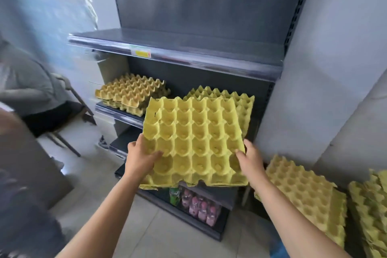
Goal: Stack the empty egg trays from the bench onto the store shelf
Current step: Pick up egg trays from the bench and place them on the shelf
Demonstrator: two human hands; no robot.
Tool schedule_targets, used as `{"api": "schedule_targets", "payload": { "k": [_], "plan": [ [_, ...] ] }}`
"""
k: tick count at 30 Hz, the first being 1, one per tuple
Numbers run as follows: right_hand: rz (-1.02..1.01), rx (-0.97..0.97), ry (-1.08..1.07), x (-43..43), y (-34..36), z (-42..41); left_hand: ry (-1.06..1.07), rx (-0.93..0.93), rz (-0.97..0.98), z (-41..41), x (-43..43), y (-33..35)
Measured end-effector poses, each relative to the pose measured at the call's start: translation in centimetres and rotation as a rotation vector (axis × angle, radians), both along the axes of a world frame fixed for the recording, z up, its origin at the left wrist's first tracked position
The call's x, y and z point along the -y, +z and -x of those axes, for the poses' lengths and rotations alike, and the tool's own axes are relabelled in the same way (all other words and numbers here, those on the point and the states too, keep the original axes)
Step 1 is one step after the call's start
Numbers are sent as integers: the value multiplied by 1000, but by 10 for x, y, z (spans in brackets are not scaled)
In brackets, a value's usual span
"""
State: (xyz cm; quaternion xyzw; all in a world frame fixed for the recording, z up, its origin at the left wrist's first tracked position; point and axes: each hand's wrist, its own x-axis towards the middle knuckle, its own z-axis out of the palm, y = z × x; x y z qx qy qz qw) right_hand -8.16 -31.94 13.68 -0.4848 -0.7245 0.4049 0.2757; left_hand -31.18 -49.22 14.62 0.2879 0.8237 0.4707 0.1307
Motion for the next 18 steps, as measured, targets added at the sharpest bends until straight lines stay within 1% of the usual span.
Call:
{"api": "schedule_targets", "payload": {
  "k": [5,9,12,16,18],
  "plan": [
    [37,-52,64,15,3,109,81,-11,19,96,28,8],
    [28,-41,56,20,3,172,78,2,45,156,36,14],
    [41,-43,45,18,3,210,87,13,58,194,32,15],
    [0,-5,8,3,4,256,90,16,33,241,13,13],
    [5,-34,5,-8,2,277,83,0,25,265,-1,11]
  ]
}}
